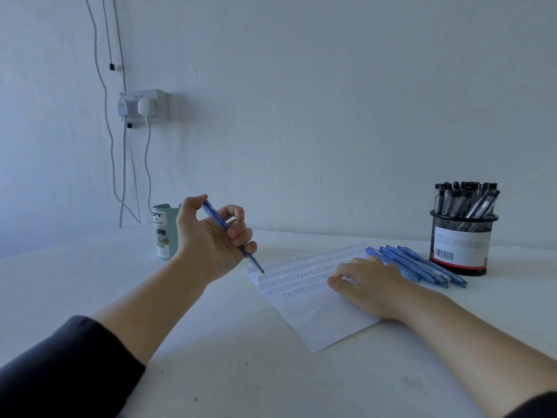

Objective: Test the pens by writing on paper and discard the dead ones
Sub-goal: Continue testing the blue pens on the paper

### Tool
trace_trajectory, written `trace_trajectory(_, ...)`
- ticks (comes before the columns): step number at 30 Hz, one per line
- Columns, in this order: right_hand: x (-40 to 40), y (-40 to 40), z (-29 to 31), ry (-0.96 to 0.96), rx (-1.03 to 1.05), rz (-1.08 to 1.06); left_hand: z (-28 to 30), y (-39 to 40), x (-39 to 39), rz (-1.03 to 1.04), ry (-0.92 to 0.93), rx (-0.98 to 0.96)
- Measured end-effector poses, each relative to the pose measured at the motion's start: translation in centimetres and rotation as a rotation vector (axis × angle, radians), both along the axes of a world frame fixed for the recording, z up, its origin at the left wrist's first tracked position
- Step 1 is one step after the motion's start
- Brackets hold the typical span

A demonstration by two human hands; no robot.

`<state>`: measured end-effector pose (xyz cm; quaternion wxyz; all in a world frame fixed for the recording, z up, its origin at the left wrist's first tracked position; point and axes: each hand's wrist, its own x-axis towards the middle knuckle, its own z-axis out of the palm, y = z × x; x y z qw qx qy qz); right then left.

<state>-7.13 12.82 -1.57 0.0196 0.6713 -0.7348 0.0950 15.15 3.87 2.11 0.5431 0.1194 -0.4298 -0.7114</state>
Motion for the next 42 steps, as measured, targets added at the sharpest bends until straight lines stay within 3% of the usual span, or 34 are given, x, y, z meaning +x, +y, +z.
trace_trajectory(4,0.1,0.2,0.1,-0.005,0.002,0.005,0.1,0.1,-0.1,-0.023,-0.047,-0.008)
trace_trajectory(8,0.2,0.1,0.2,-0.006,0.011,0.001,0.1,0.5,-0.9,0.058,-0.282,-0.017)
trace_trajectory(15,0.5,0.1,0.3,0.015,0.027,0.003,-0.9,0.1,-1.1,0.0,-0.499,0.01)
trace_trajectory(21,0.9,0.3,0.3,0.008,0.033,0.058,-1.5,1.1,-2.2,0.137,-0.56,-0.028)
trace_trajectory(27,1.6,0.7,0.4,-0.028,0.08,0.118,-2.2,1.9,-3.7,0.261,-0.445,0.102)
trace_trajectory(33,1.5,0.7,0.3,-0.05,0.145,0.114,-2.9,2.1,-3.8,0.41,-0.67,-0.006)
trace_trajectory(42,1.1,0.3,-0.1,-0.061,0.148,0.119,-2.8,2.8,-4.0,0.435,-0.913,-0.134)
